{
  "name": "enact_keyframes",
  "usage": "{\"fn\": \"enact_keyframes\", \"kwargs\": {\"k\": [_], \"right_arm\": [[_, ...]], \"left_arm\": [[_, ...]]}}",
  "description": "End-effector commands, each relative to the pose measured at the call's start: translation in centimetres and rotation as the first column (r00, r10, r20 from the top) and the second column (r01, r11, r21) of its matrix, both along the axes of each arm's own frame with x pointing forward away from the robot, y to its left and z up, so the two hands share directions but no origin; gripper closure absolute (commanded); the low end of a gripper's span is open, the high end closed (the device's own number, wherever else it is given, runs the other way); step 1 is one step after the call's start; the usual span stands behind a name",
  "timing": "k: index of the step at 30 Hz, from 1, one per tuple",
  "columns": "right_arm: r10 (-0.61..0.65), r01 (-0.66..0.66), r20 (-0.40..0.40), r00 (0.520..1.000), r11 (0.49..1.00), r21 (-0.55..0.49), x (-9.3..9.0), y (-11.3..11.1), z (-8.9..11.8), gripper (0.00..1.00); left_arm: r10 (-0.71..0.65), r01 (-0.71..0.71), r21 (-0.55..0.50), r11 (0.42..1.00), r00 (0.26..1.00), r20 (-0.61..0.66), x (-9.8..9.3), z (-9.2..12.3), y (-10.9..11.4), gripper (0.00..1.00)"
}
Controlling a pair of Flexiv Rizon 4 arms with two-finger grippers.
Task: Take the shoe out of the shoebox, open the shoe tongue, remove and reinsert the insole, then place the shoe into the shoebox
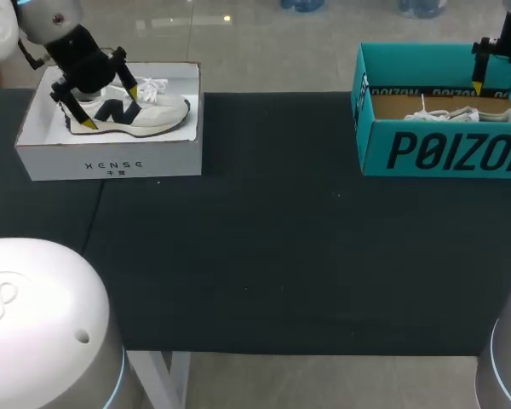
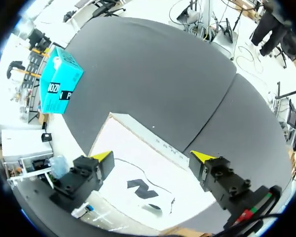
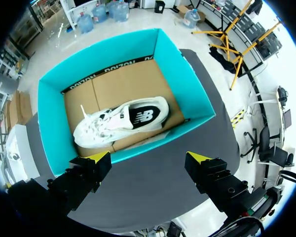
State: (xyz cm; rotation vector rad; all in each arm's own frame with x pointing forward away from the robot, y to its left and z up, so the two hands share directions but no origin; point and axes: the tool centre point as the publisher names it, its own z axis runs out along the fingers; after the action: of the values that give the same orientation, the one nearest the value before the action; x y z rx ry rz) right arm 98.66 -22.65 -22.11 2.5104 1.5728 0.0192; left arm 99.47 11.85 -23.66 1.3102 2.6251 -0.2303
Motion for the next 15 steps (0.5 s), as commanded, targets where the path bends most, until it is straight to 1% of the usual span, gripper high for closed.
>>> {"fn": "enact_keyframes", "kwargs": {"k": [1, 2, 4, 7, 12, 15], "right_arm": [[0.000, 0.000, 0.002, 1.000, 1.000, 0.000, -0.1, 0.0, 0.0, 0.00], [0.000, 0.000, 0.002, 1.000, 1.000, 0.000, -0.1, 0.0, 0.0, 0.00], [0.000, 0.000, 0.002, 1.000, 1.000, 0.000, -0.1, 0.0, 0.0, 0.00], [0.000, 0.000, 0.002, 1.000, 1.000, 0.000, -0.1, 0.0, 0.0, 0.00], [0.000, 0.000, 0.002, 1.000, 1.000, 0.000, -0.1, 0.0, 0.0, 0.00], [0.000, 0.000, 0.002, 1.000, 1.000, 0.000, -0.1, 0.0, 0.0, 0.00]], "left_arm": [[-0.060, 0.061, 0.018, 0.998, 0.998, -0.021, 4.2, 0.3, 2.7, 0.00], [-0.108, 0.108, 0.014, 0.994, 0.993, -0.038, 4.9, 0.2, 3.4, 0.00], [-0.157, 0.157, 0.023, 0.987, 0.988, -0.015, 6.3, -0.2, 4.6, 0.00], [-0.259, 0.260, 0.048, 0.964, 0.966, -0.013, 8.0, -1.3, 6.3, 0.00], [-0.381, 0.379, 0.077, 0.922, 0.924, 0.017, 10.2, -2.6, 8.6, 0.00], [-0.433, 0.431, 0.080, 0.899, 0.901, 0.008, 11.4, -3.1, 9.8, 0.00]]}}
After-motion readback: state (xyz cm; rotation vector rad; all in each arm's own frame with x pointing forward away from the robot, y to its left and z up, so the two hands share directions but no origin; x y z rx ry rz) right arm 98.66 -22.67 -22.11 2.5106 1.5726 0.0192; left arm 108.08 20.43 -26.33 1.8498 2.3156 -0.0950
